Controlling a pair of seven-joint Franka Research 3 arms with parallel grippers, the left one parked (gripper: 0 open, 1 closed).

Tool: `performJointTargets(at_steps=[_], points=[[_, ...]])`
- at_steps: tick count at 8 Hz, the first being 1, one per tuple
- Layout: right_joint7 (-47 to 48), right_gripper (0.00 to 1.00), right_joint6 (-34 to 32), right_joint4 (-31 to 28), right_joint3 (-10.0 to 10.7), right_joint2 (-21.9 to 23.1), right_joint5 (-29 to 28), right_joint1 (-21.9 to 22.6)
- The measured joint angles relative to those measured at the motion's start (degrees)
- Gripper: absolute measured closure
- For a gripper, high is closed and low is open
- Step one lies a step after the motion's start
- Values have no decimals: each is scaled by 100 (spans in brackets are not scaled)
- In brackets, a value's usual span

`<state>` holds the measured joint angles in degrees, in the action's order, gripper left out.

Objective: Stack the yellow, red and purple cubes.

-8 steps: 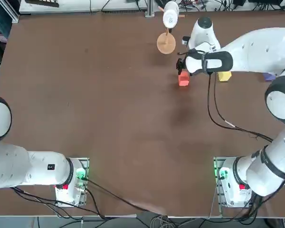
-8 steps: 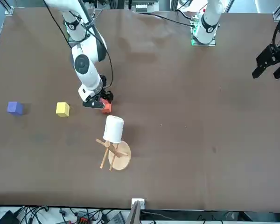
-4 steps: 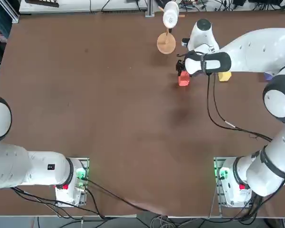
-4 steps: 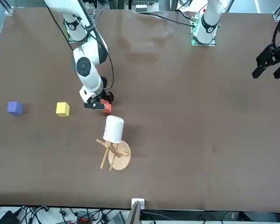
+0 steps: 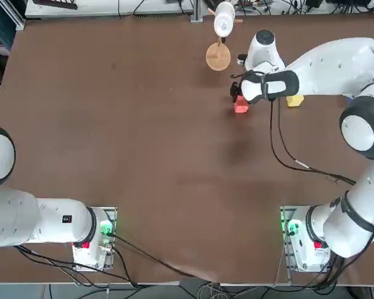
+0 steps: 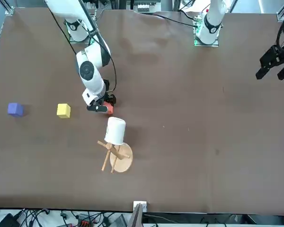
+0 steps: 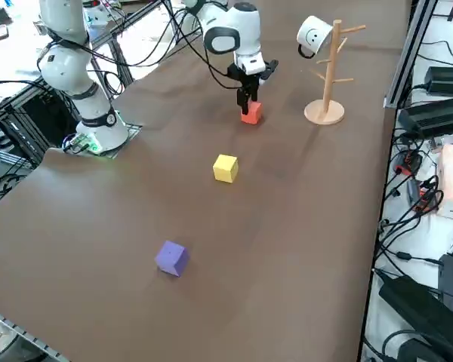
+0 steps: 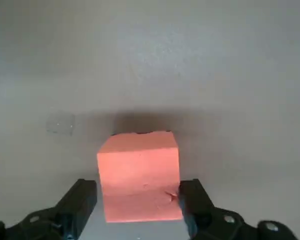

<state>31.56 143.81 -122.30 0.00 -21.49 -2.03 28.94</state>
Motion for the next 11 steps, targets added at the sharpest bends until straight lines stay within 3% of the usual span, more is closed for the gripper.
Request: performJointTargets(at_steps=[8, 11], points=[[12, 0, 14, 161, 43, -222, 0, 0], [14, 7, 17, 185, 46, -243, 0, 0]])
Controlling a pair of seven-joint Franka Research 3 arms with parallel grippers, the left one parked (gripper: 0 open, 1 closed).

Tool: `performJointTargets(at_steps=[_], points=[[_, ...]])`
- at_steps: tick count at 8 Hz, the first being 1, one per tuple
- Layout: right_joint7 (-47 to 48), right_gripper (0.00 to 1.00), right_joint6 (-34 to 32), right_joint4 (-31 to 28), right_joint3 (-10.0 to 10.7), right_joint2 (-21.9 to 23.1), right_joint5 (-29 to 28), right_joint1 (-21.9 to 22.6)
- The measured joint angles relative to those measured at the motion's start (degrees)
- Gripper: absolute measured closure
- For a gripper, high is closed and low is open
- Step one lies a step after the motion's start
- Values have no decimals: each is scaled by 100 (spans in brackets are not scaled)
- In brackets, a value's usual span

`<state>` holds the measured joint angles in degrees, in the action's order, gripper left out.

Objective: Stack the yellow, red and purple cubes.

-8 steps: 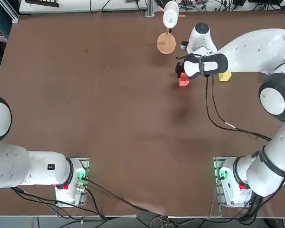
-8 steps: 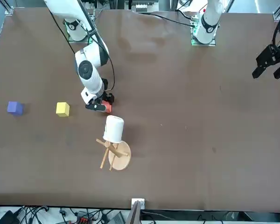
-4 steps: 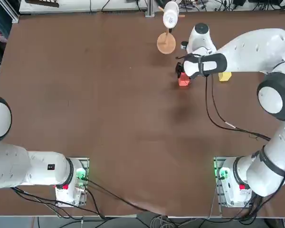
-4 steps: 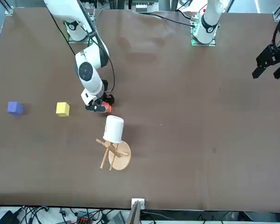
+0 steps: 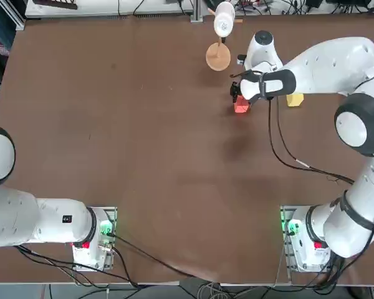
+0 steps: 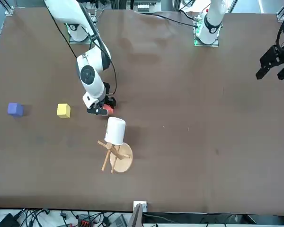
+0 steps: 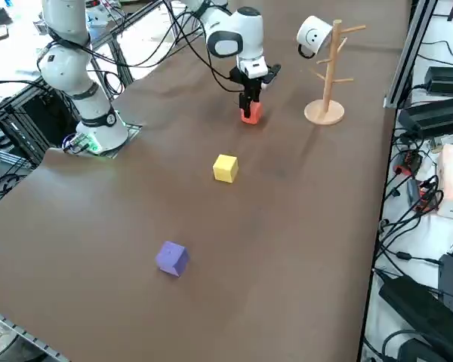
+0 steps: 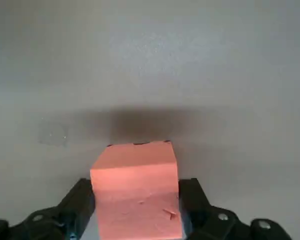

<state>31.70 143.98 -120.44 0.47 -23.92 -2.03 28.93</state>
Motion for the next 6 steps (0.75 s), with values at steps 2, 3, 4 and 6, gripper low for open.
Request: performJointTargets(at_steps=[2, 3, 4, 6], points=[[1, 25, -24, 53, 6, 15, 0, 0], [1, 25, -43, 88, 8, 12, 0, 0], [1, 31, -147, 134, 13, 13, 0, 0], [4, 34, -343, 213, 28, 60, 0, 0]])
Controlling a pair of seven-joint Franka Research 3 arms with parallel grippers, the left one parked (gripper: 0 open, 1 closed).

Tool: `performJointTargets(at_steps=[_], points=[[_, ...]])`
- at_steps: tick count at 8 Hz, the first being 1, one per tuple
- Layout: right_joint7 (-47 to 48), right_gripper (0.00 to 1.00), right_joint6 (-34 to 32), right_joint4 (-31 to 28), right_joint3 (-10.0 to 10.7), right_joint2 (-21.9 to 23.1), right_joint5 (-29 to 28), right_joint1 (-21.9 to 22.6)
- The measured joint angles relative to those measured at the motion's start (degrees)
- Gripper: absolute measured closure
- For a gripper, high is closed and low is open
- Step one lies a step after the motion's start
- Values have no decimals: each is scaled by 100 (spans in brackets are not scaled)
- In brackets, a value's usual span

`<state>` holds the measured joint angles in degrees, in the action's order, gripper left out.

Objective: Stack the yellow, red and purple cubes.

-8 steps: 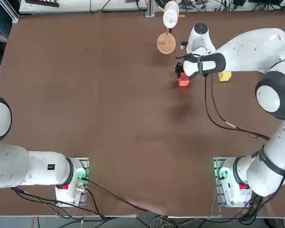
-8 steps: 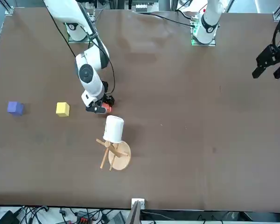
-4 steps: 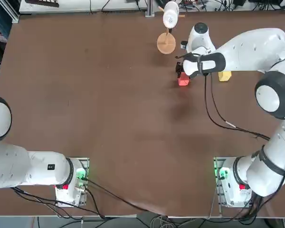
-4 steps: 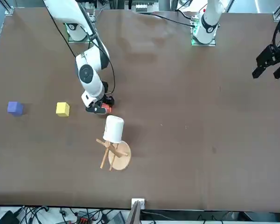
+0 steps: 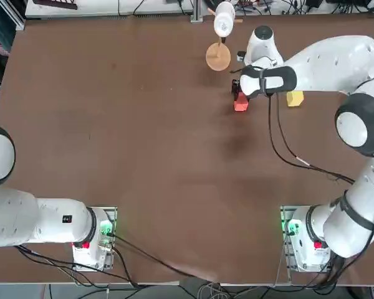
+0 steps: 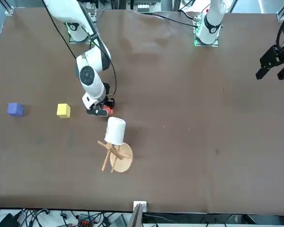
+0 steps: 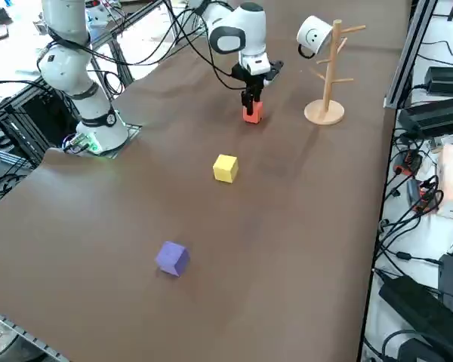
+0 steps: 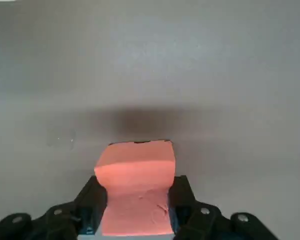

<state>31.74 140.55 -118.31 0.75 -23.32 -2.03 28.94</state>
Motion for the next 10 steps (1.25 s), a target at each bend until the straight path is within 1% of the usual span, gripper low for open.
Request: performJointTargets(at_steps=[1, 3, 5, 7, 8, 10], points=[[55, 34, -151, 25, 39, 108, 0, 0], [121, 34, -543, 45, 233, 523, 0, -5], [123, 34, -770, -67, 498, 999, 0, -17], [-44, 33, -803, -402, 762, 1435, 6, -78], [-344, 33, -820, -581, 817, 1609, 6, -238], [-1222, 33, -947, -823, 842, 1835, 7, -796]])
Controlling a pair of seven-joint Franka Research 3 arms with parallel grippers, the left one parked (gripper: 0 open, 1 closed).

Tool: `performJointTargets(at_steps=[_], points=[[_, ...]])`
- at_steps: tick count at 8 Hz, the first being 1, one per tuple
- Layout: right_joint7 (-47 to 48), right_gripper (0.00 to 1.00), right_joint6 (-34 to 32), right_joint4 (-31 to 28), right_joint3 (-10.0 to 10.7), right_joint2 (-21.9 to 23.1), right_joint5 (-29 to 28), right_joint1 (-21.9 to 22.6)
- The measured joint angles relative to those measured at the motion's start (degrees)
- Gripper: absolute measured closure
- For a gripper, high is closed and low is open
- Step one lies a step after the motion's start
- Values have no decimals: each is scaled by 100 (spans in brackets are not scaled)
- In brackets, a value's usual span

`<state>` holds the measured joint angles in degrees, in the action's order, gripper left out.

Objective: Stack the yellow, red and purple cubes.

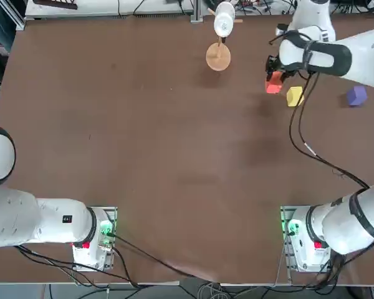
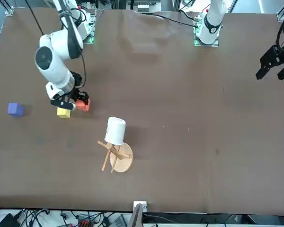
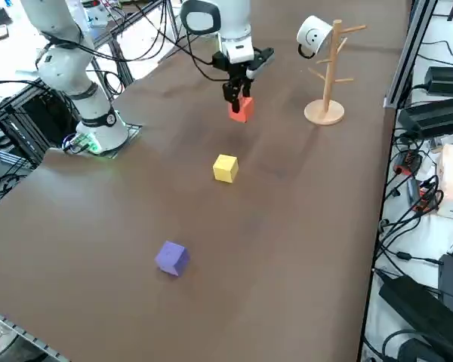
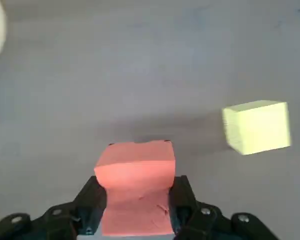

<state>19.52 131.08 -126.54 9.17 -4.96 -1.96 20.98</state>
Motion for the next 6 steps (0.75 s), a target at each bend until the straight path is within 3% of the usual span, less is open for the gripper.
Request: performJointTargets(at_steps=[3, 6], points=[[-1300, 32, -115, -199, 15, 127, 0, -797], [-2084, 29, -133, -267, 14, 117, 0, -1166]])
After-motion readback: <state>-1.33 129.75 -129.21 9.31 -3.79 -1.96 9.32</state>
